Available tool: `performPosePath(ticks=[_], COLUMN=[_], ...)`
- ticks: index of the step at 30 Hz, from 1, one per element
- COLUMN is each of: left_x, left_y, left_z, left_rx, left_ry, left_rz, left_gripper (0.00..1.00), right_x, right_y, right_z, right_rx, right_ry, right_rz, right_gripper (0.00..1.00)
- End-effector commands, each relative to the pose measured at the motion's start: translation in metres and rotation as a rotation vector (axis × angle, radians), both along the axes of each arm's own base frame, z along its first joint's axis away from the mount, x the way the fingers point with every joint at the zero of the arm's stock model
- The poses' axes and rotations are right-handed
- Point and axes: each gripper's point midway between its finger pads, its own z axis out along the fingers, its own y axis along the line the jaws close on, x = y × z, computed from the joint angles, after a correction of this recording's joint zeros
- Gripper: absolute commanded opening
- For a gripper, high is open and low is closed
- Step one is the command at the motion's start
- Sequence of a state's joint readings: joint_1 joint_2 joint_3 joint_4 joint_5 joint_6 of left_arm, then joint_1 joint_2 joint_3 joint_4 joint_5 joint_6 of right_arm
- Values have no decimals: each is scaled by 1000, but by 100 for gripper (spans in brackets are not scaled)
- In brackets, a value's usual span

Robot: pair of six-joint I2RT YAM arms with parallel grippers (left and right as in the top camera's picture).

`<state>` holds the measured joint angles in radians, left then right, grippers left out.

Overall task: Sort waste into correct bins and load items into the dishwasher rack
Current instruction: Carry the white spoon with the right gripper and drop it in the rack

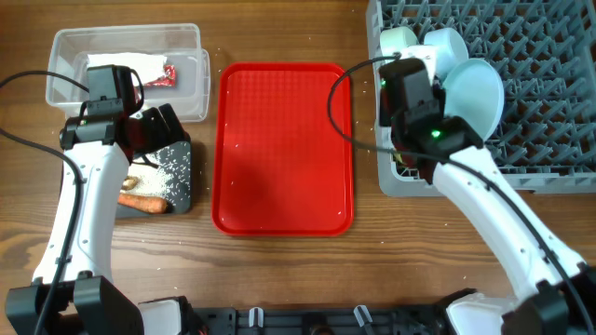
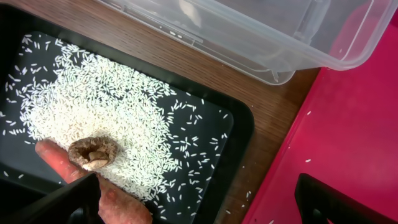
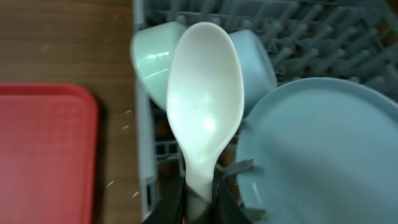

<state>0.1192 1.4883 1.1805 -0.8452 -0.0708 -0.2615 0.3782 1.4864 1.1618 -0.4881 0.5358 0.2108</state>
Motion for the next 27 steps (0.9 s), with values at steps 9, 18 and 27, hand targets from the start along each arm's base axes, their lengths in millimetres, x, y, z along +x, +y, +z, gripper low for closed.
performPosePath(ticks=[9, 18, 27], left_x=[2, 2, 2], left_y=[3, 3, 3], left_z=[5, 5, 5], left_rx=[6, 6, 6], left_ry=[-16, -16, -16], left_rz=[19, 19, 19], left_gripper=[100, 100, 100], right_x=[28, 16, -47], right_y=[-12, -3, 15], right_z=[-30, 16, 160], right_rx=[-53, 45, 297], right_ry=[22, -67, -405], right_rz=[-41, 11, 219], right_gripper=[75, 84, 100])
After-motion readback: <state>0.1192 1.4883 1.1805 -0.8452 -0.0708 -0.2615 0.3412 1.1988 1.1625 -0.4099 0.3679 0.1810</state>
